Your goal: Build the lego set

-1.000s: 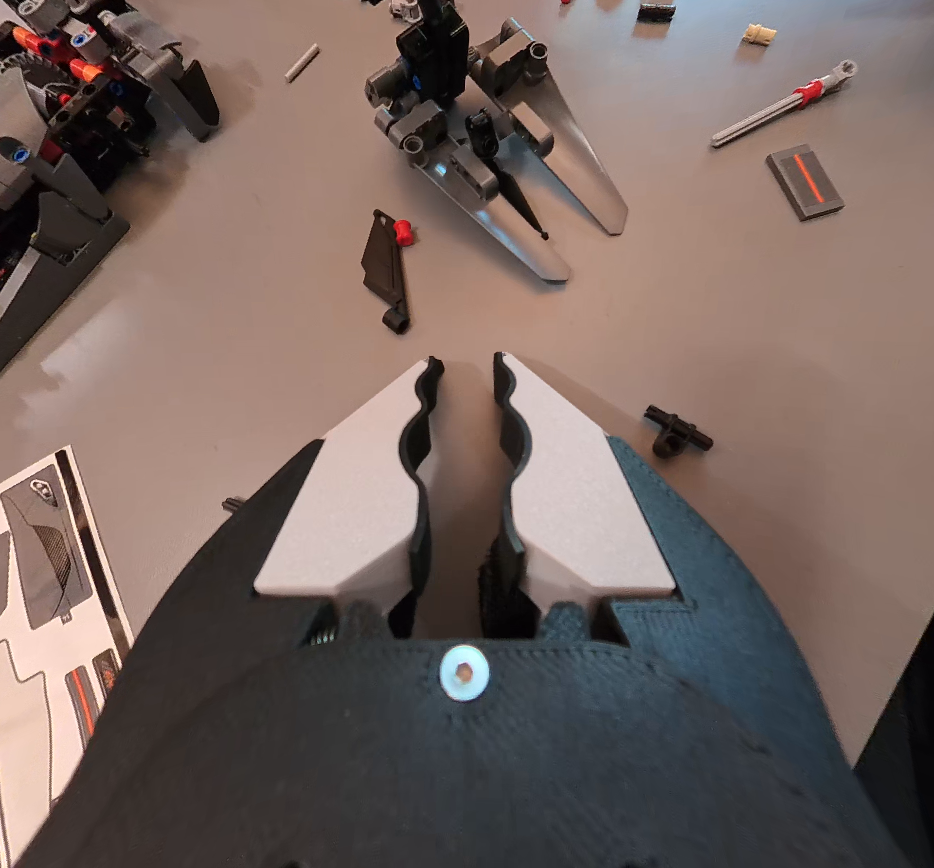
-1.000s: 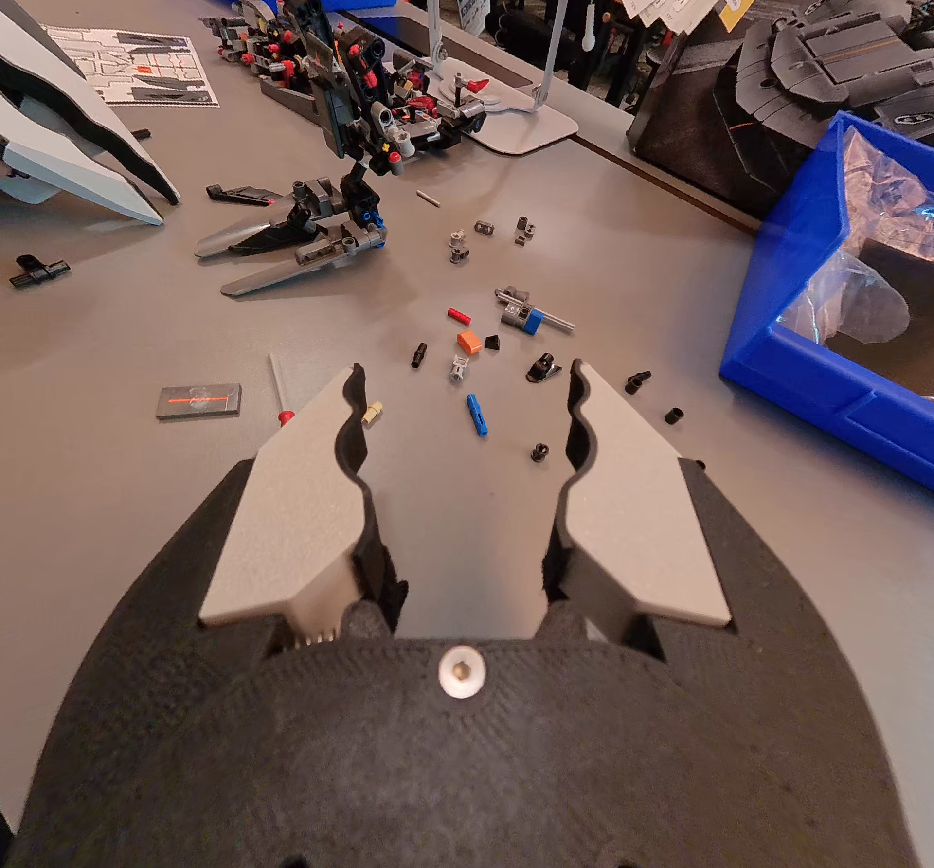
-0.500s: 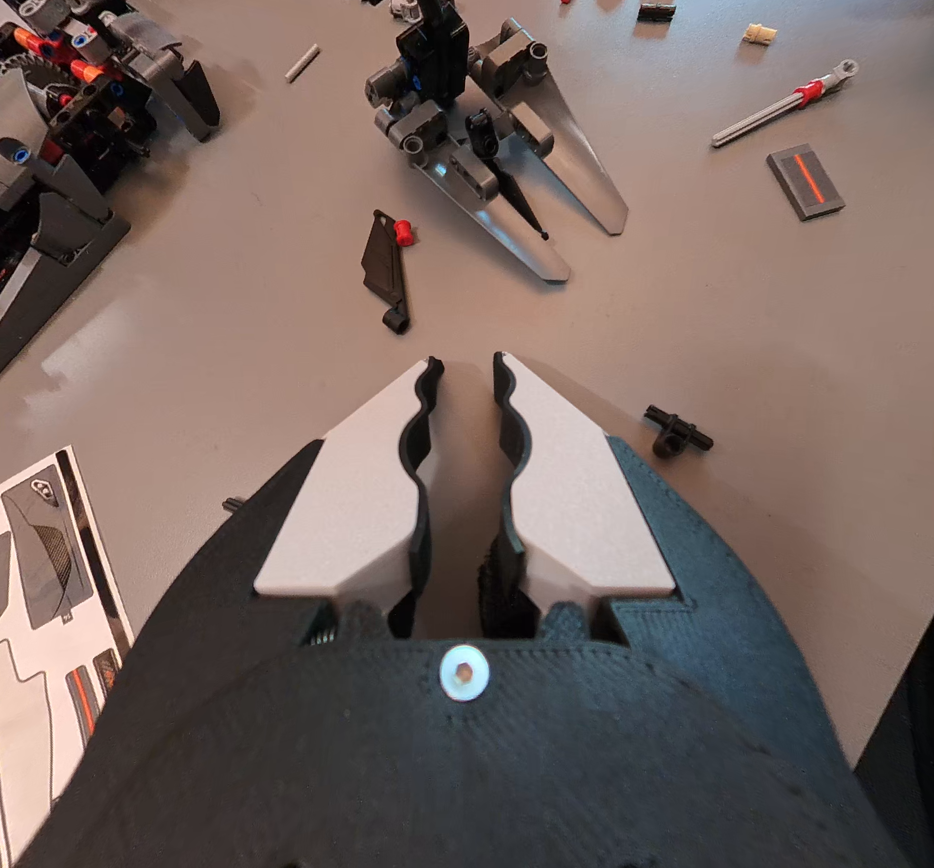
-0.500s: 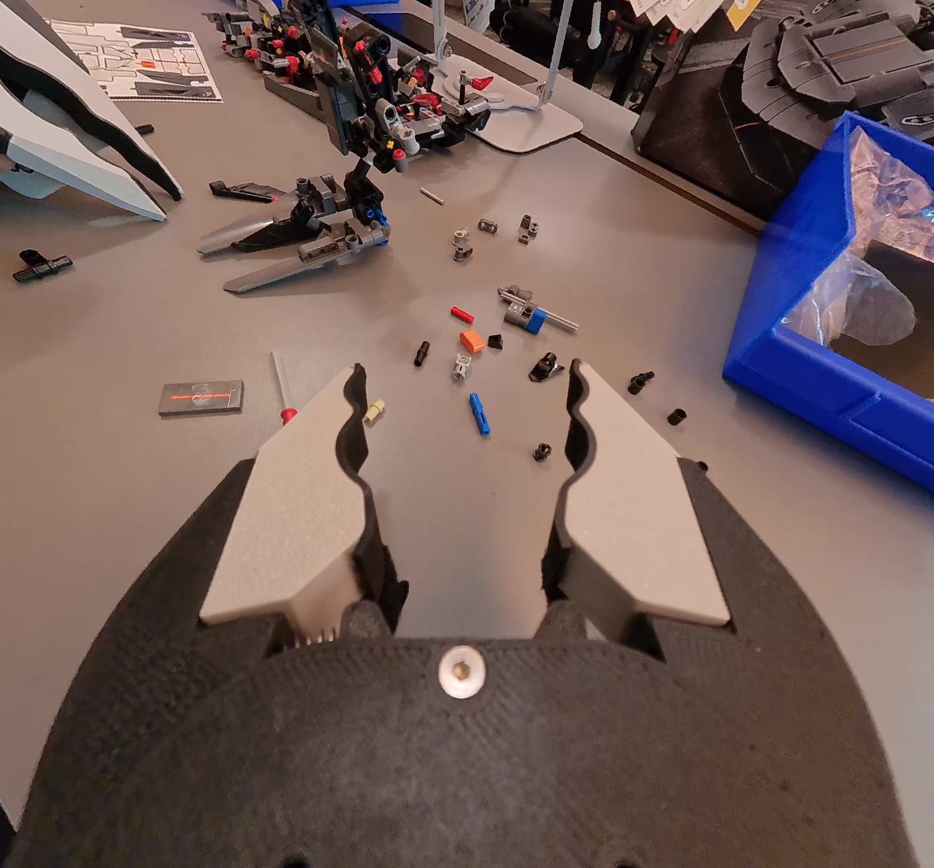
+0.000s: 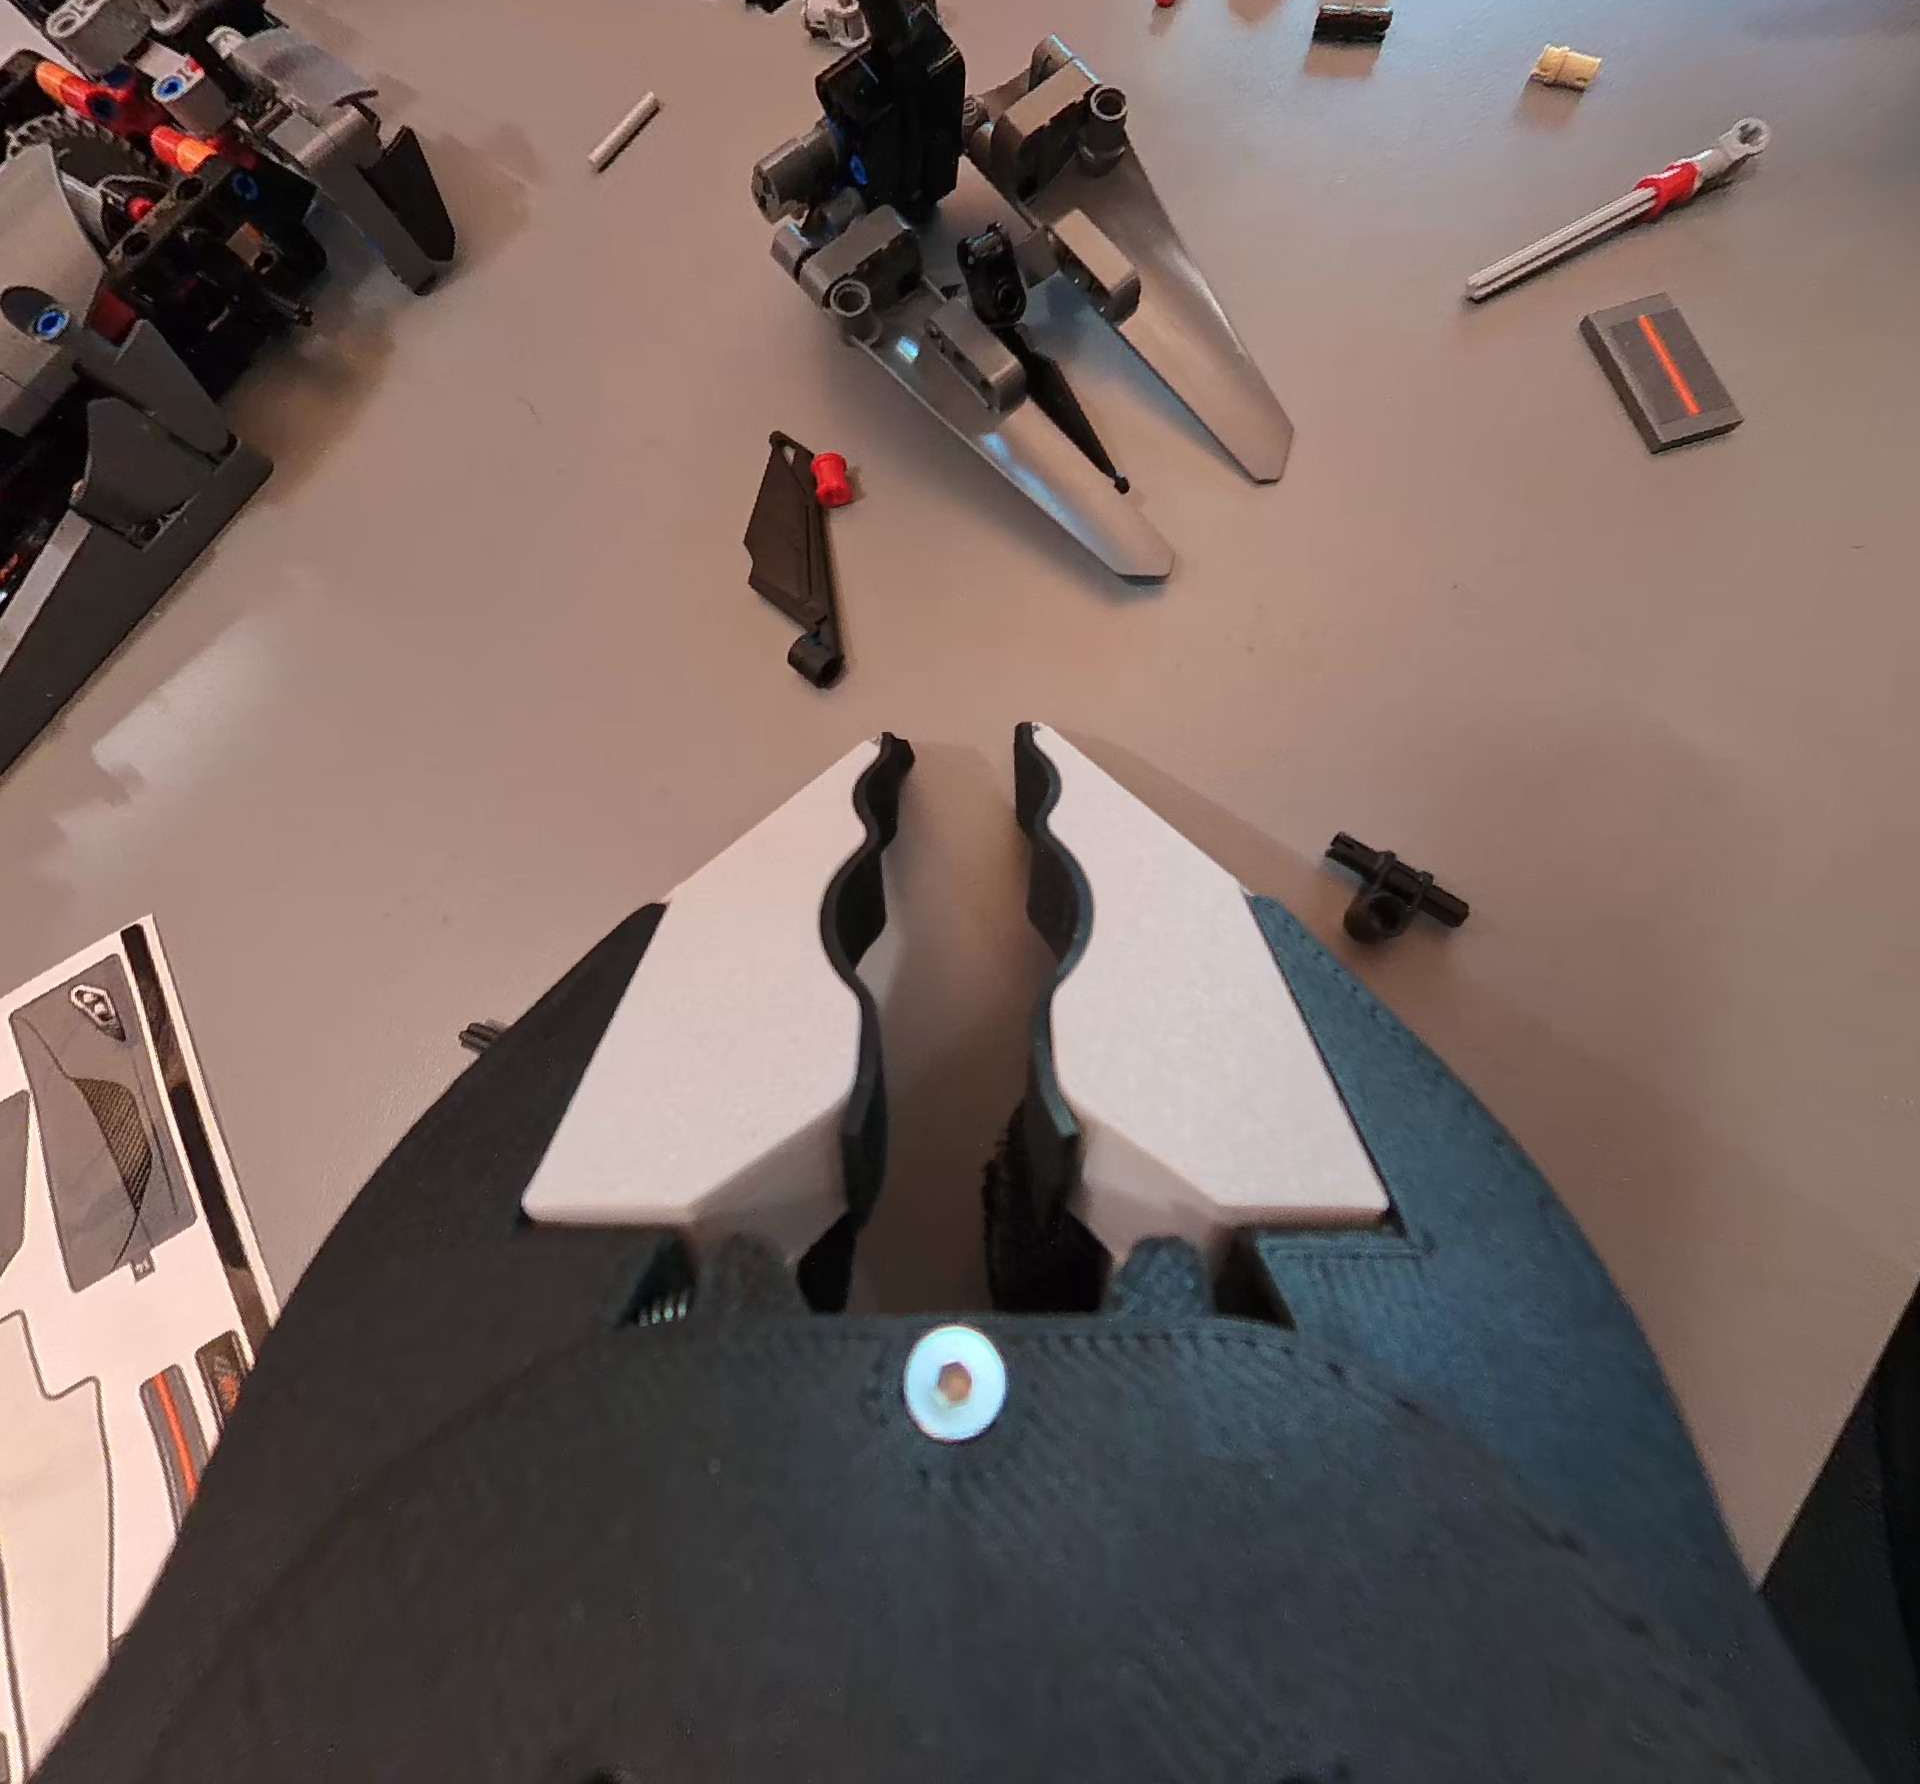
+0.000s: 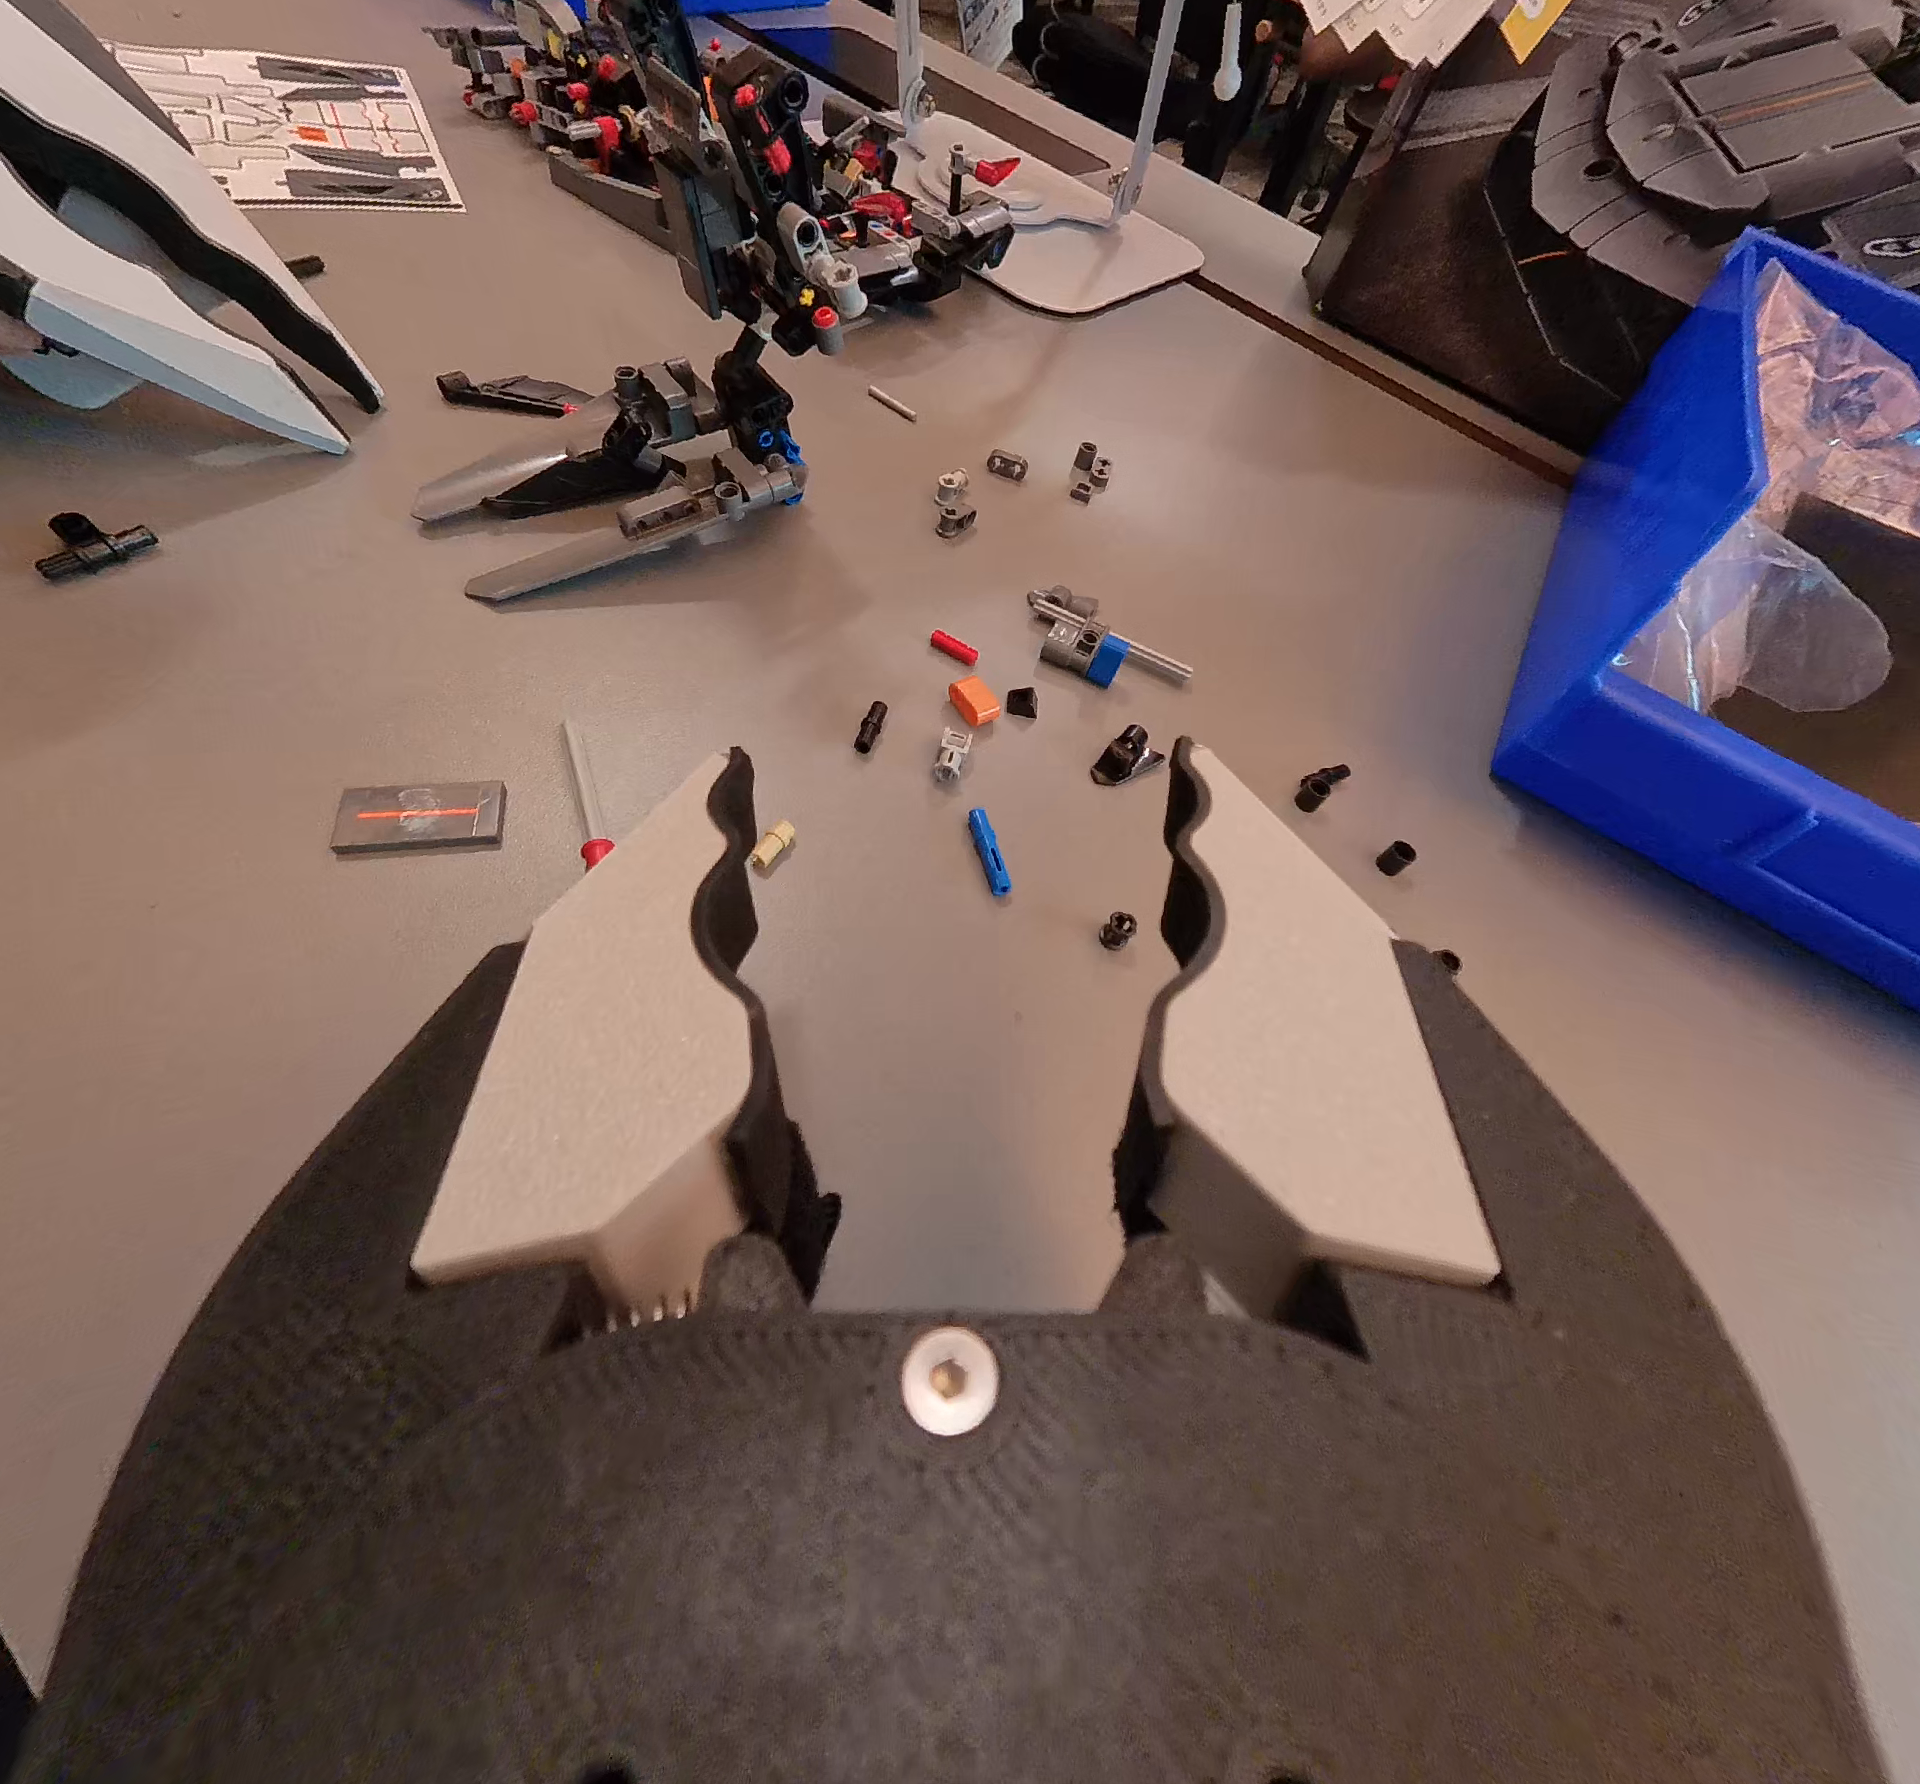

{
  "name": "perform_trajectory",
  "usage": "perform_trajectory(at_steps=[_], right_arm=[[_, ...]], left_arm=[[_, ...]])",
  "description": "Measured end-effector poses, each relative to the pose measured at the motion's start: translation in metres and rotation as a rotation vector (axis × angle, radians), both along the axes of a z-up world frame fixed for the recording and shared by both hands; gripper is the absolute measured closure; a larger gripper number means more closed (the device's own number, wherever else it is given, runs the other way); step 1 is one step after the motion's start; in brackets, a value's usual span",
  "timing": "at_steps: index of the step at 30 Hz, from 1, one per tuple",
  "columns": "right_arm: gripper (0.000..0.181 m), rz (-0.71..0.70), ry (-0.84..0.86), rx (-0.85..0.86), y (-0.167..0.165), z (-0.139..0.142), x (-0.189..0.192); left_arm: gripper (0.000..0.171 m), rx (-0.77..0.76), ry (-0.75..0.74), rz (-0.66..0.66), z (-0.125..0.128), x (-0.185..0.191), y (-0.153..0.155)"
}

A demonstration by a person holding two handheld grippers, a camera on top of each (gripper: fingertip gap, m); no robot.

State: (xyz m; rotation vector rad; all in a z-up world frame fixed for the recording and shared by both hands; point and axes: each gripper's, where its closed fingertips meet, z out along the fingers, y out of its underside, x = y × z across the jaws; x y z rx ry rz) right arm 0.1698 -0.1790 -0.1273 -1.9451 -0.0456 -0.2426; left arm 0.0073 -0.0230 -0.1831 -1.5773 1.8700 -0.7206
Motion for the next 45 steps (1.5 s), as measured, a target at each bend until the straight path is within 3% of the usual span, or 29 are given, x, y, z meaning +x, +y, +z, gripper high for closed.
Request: perform_trajectory(at_steps=[8, 14, 21, 25, 28, 32, 35, 40, 45], right_arm=[[0.11, 0.094, 0.06, 0.003, 0.01, 0.004, -0.014], [0.106, 0.301, 0.092, -0.018, 0.072, 0.035, -0.034], [0.107, 0.502, 0.215, -0.16, 0.136, 0.018, -0.047], [0.116, 0.572, 0.156, -0.194, 0.155, 0.012, -0.058], [0.145, 0.602, 0.085, -0.215, 0.162, 0.009, -0.063], [0.155, 0.624, 0.049, -0.19, 0.163, 0.011, -0.065], [0.156, 0.625, 0.022, -0.145, 0.163, 0.012, -0.067], [0.156, 0.632, 0.035, -0.103, 0.162, 0.012, -0.065], [0.155, 0.662, 0.084, -0.078, 0.161, 0.014, -0.065]], left_arm=[[0.151, -0.011, 0.002, 0.0, 0.0, 0.0, 0.0], [0.151, -0.01, 0.002, -0.001, 0.0, 0.0, 0.0], [0.151, -0.002, 0.0, -0.001, 0.0, 0.0, 0.0], [0.151, -0.013, 0.002, -0.001, 0.0, 0.0, 0.0], [0.151, -0.015, 0.002, -0.001, 0.0, 0.0, 0.0], [0.15, -0.019, 0.003, -0.001, 0.0, 0.0, 0.0], [0.133, -0.016, -0.005, 0.004, 0.002, 0.001, 0.001], [0.124, -0.042, -0.17, -0.017, 0.04, 0.023, 0.003], [0.112, 0.001, -0.321, -0.112, 0.092, 0.068, 0.012]])
